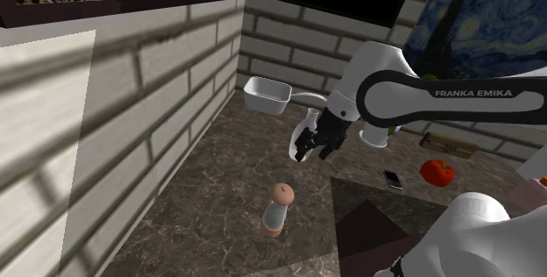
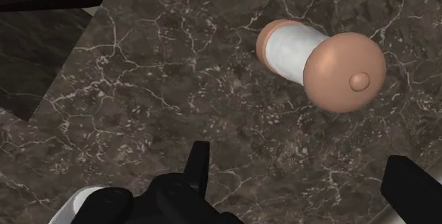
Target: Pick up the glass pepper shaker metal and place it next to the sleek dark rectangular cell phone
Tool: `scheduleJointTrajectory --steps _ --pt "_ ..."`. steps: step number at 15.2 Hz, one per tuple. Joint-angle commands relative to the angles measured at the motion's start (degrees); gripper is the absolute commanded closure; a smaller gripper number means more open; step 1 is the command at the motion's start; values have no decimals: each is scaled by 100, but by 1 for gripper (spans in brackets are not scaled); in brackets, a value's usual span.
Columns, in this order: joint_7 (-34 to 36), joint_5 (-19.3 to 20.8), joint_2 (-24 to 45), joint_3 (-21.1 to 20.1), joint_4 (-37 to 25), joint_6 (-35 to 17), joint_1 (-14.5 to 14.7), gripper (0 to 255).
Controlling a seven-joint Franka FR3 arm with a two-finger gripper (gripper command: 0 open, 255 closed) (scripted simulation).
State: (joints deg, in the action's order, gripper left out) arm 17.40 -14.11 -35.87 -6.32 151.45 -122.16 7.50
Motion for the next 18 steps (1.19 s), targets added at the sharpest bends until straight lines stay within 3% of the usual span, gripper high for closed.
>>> scheduleJointTrajectory --steps 1,6,13,18 --pt "75 -202 250 -136 113 -398 144 0" --pt "200 -694 1048 -454 185 -1344 506 0" --pt "117 -861 1565 -552 337 -2024 598 0" --pt "109 -876 1611 -560 346 -2081 606 0"
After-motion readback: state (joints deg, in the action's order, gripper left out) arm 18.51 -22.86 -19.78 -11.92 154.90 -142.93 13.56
